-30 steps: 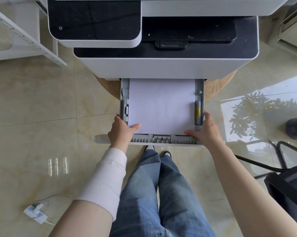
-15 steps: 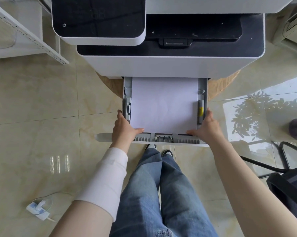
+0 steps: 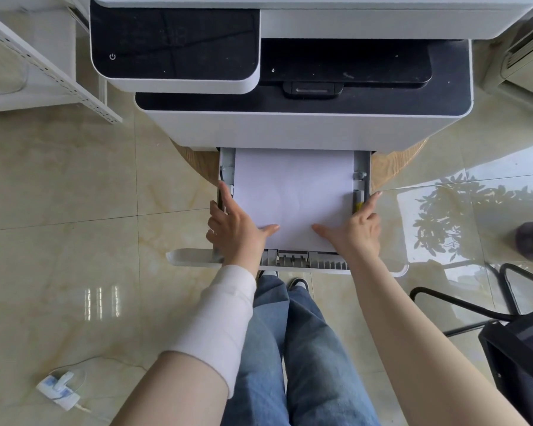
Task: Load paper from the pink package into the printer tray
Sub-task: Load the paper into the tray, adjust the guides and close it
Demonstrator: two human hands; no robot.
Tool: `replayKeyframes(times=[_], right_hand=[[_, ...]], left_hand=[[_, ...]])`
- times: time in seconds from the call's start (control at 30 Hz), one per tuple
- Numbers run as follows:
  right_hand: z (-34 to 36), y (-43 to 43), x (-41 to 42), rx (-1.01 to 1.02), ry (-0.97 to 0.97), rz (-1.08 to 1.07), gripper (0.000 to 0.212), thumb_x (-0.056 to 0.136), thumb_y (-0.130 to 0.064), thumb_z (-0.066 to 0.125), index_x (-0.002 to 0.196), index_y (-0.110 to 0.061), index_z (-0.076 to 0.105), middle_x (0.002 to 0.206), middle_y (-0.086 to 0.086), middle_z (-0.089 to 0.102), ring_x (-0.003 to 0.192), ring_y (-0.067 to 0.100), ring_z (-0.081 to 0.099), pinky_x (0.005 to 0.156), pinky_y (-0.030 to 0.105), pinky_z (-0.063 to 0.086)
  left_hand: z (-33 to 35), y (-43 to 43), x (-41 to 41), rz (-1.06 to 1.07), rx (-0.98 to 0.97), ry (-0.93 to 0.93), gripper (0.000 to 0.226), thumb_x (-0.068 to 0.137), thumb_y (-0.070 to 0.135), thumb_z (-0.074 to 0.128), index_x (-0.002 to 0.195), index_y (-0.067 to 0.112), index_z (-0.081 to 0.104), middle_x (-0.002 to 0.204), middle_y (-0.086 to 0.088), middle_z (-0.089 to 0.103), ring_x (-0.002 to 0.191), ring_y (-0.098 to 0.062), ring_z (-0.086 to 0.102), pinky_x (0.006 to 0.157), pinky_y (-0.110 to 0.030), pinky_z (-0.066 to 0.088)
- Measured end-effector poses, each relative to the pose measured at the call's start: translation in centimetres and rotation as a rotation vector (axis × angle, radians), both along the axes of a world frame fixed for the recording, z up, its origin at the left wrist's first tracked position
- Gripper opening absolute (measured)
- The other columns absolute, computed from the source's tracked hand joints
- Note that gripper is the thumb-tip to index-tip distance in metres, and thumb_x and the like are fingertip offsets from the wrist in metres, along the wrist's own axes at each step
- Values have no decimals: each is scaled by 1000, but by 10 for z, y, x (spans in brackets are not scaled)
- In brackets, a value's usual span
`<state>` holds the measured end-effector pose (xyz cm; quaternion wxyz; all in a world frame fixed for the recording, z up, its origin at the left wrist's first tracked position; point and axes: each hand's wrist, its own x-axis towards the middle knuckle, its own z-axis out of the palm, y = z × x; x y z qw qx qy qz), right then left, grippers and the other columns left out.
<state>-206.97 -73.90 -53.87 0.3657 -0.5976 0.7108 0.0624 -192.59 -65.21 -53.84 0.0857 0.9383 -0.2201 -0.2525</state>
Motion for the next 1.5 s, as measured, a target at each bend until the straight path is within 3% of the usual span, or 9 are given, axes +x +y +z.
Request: replayKeyframes(times=[0.2, 0.37, 0.6, 0.73, 0.83, 0.93, 1.03, 1.23, 1.5], right_hand=[[7, -2, 1, -159, 22, 180, 121, 70, -50, 70, 143, -6, -17, 155, 22, -6, 142, 36, -10, 115, 46, -1], [-4, 6, 22, -383, -26, 683, 79, 87, -56, 17, 144, -8, -9, 153, 9, -20, 135, 20, -28, 115, 38, -14], [-39, 7, 17, -406, -53, 786, 80, 82, -63, -9, 138, -6, -12, 149, 5, -15, 139, 19, -13, 108, 22, -25], [-37, 3, 19, -371, -105, 784, 79, 87, -60, 12, 141, -5, -7, 152, 7, -12, 139, 19, -14, 109, 23, -24], [-12, -3, 10, -434, -234, 672, 56, 92, -29, 49, 140, -6, 33, 152, 12, 26, 142, 26, 18, 115, 36, 18], [6, 0, -16, -649, -276, 176, 32, 88, -17, 58, 118, -6, 60, 120, 16, 61, 112, 33, 54, 91, 35, 44], [1, 3, -36, -564, -224, -90, 26, 87, -22, 59, 109, -8, 63, 106, 14, 62, 100, 33, 52, 86, 31, 37], [-11, 1, -34, -556, -107, -16, 24, 88, -24, 56, 100, -8, 69, 94, 14, 71, 93, 32, 49, 65, 22, 22], [-19, -3, -29, -536, -170, -76, 23, 88, -20, 56, 97, -4, 71, 97, 16, 68, 101, 33, 43, 77, 25, 29]], left_hand=[[4, -3, 1, -69, -141, 3, 121, 66, 44, 77, 146, 10, -7, 153, -29, -5, 142, -40, -6, 113, -56, 2], [-8, -21, -10, -498, -316, -59, 72, 93, 28, 47, 146, 11, 1, 154, -21, -12, 136, -27, -24, 112, -41, -14], [-36, -21, -4, -650, -124, -62, 69, 97, 36, 32, 143, 16, -15, 146, -11, -30, 131, -25, -33, 107, -43, -21], [-29, -22, -5, -637, -128, -46, 68, 97, 34, 33, 145, 15, -11, 152, -15, -24, 134, -27, -31, 110, -44, -18], [-6, -17, 1, -526, -336, 25, 55, 96, 20, 42, 145, 8, 19, 156, -17, 9, 145, -28, 2, 118, -38, 7], [11, 5, 13, -335, -574, -143, 36, 90, 10, 49, 125, 5, 50, 130, -18, 53, 124, -31, 46, 106, -36, 36], [9, 26, 28, -53, -575, -135, 35, 84, 4, 59, 119, 5, 55, 113, -18, 56, 110, -32, 48, 96, -38, 41], [-6, 34, 36, -46, -524, -124, 24, 84, 4, 61, 108, 6, 65, 97, -15, 66, 96, -32, 54, 78, -18, 32], [-6, 30, 30, 3, -572, -108, 25, 78, 3, 65, 103, 7, 69, 85, -15, 65, 68, -16, 49, 67, -12, 31]])
